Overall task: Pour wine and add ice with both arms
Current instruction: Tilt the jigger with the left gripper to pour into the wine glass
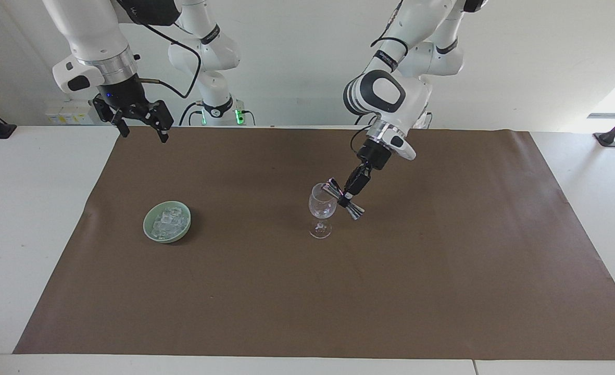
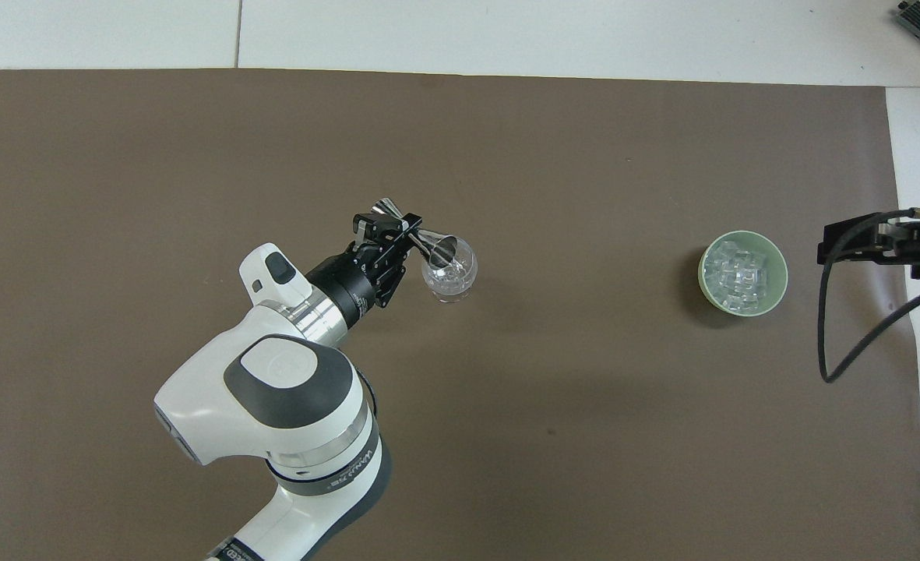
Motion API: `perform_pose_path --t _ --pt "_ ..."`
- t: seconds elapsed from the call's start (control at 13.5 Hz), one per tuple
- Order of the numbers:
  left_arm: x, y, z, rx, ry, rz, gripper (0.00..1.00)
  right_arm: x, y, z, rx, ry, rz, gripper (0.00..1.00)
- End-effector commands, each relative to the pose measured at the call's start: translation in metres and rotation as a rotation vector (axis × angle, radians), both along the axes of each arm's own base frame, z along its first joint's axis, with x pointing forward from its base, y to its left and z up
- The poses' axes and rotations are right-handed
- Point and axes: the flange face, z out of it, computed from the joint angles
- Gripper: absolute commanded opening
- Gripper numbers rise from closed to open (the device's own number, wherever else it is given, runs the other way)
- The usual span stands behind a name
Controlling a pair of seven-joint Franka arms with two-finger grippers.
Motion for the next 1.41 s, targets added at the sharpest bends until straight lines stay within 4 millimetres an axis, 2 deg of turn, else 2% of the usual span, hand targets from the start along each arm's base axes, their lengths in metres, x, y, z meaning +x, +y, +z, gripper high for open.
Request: perform_pose_path --t 0.0,0.37,0.74,1.33 --pt "0.004 -0.002 0.004 0.031 -0.024 -0.002 0.00 -0.006 -0.002 0.000 -0.004 0.006 0.024 1.00" --pt "0.005 -0.003 0.002 0.086 -0.069 -0.045 0.00 -0.006 -0.002 0.000 -0.004 0.006 0.024 1.00" --pt "0.013 0.000 0.009 0.128 -0.094 -0.027 0.00 -0.007 -0.002 0.000 -0.004 0.007 0.024 1.00" --pt "0.014 0.001 0.016 0.187 -0.128 -0.032 0.00 -0.007 -0.002 0.000 -0.004 0.007 0.024 1.00"
